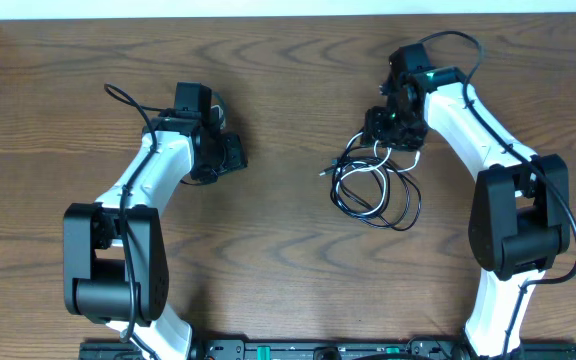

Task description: Untangle cables

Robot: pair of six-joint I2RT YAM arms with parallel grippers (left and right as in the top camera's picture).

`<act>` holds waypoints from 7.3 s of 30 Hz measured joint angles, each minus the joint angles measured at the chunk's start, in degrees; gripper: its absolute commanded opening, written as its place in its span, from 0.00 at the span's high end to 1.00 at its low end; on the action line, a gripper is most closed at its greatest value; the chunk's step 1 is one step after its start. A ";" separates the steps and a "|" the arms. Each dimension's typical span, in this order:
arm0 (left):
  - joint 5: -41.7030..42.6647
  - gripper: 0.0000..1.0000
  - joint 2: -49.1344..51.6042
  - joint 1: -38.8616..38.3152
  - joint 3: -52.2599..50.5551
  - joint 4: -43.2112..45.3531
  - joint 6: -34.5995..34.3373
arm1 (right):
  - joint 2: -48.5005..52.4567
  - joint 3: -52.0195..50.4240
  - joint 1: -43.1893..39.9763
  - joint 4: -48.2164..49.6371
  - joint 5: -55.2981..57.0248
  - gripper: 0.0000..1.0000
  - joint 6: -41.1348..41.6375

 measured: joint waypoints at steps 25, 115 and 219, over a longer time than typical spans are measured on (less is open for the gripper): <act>0.00 0.45 0.00 0.00 0.00 -0.11 0.00 | 0.00 -0.22 4.13 5.57 -40.24 0.99 -21.03; 0.00 0.45 0.00 0.00 0.00 -0.11 0.00 | -2.34 -15.19 12.00 18.86 2.71 0.99 15.82; 0.00 0.45 0.00 0.00 0.00 -0.11 0.02 | -5.95 -20.11 11.17 35.74 1.86 0.87 18.58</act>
